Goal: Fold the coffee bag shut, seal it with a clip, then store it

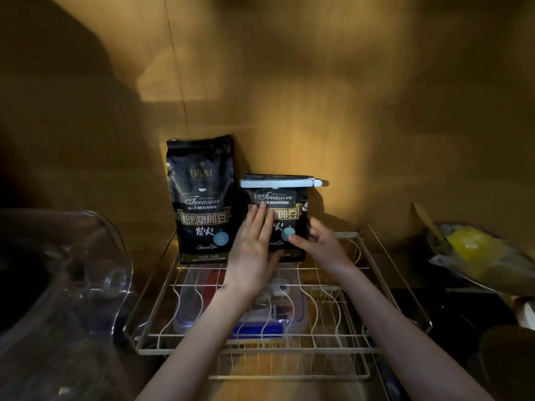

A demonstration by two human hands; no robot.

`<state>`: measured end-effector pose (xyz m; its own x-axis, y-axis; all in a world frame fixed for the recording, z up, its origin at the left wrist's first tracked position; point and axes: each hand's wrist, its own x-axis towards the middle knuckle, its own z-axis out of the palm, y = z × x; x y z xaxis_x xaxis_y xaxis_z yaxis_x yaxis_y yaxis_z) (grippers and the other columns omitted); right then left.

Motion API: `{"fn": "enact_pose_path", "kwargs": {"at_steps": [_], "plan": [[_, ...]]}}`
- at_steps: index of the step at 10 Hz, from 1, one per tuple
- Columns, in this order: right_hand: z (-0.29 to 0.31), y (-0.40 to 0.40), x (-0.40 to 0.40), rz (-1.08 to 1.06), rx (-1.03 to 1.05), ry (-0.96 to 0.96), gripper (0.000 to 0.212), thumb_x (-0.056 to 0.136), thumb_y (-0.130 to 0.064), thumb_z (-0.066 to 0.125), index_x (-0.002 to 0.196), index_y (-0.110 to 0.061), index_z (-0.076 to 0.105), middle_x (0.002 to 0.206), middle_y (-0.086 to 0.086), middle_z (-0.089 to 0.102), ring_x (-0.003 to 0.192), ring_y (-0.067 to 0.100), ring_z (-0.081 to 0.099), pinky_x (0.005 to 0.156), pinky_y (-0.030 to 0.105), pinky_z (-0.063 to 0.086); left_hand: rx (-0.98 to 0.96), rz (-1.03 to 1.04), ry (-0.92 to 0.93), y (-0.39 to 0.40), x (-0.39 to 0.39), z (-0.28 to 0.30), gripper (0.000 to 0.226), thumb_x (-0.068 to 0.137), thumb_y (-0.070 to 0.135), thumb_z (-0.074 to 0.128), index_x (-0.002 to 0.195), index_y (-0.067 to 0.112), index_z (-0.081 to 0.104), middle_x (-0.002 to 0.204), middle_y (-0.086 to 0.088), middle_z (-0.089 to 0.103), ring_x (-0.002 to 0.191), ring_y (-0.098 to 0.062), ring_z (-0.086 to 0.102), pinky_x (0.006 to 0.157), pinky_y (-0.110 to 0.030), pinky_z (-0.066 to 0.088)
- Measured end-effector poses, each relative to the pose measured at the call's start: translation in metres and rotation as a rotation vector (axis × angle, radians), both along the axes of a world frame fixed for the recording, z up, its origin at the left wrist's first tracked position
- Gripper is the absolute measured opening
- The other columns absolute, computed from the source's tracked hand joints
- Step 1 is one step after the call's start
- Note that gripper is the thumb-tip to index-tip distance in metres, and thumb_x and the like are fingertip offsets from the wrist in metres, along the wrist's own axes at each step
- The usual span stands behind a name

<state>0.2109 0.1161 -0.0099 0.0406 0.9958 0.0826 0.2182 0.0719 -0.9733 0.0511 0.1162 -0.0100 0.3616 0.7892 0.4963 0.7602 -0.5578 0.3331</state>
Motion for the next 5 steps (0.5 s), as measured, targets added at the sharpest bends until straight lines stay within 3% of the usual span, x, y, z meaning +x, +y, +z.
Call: {"fn": "enact_pose_path", "kwargs": {"at_steps": [1,2,3,4,5], "plan": [[0.001,0.0,-0.003,0.002,-0.021,-0.047,0.033,0.085,-0.019,0.062,0.115,-0.022,0.049,0.109,0.002,0.061,0.104,0.017,0.059,0.08,0.022,0.05,-0.106,-0.006,0.048,0.004,0.003,0.001,0.077,0.087,0.032,0.051,0.143,0.016,0.0,0.157,-0.003,-0.003,0.142,-0.014,-0.009,0.121,-0.038,0.008],[0.012,-0.002,-0.006,-0.032,0.007,-0.144,0.045,0.085,-0.023,0.061,0.125,-0.014,0.044,0.114,0.001,0.056,0.114,0.023,0.054,0.09,0.034,0.048,-0.193,0.001,0.054,0.001,0.002,0.016,0.074,0.088,0.035,0.05,0.143,0.016,0.004,0.157,-0.005,0.0,0.144,-0.018,-0.002,0.121,-0.038,0.011],[0.047,-0.011,-0.004,-0.177,0.042,-0.248,0.057,0.085,-0.024,0.06,0.135,-0.013,0.034,0.131,0.002,0.048,0.124,0.023,0.045,0.096,0.036,0.039,-0.233,0.037,0.043,-0.004,-0.002,0.049,0.064,0.086,0.039,0.052,0.139,0.014,0.026,0.154,-0.011,0.022,0.142,-0.025,0.018,0.115,-0.042,0.026],[0.111,-0.045,0.0,-0.258,0.228,-0.215,0.041,0.086,-0.02,0.06,0.125,-0.015,0.048,0.13,0.004,0.054,0.117,0.017,0.052,0.085,0.013,0.043,-0.28,0.095,0.029,-0.006,-0.009,0.099,0.051,0.083,0.044,0.055,0.124,0.014,0.049,0.136,-0.013,0.05,0.123,-0.03,0.048,0.099,-0.043,0.045],[0.191,-0.115,0.008,-0.233,0.605,0.042,0.026,0.084,-0.013,0.059,0.109,-0.018,0.061,0.108,-0.003,0.067,0.1,0.004,0.061,0.078,0.002,0.047,-0.213,0.092,-0.034,-0.004,-0.019,0.154,0.042,0.083,0.042,0.055,0.115,0.014,0.058,0.122,-0.014,0.062,0.111,-0.032,0.056,0.094,-0.043,0.048]]}}
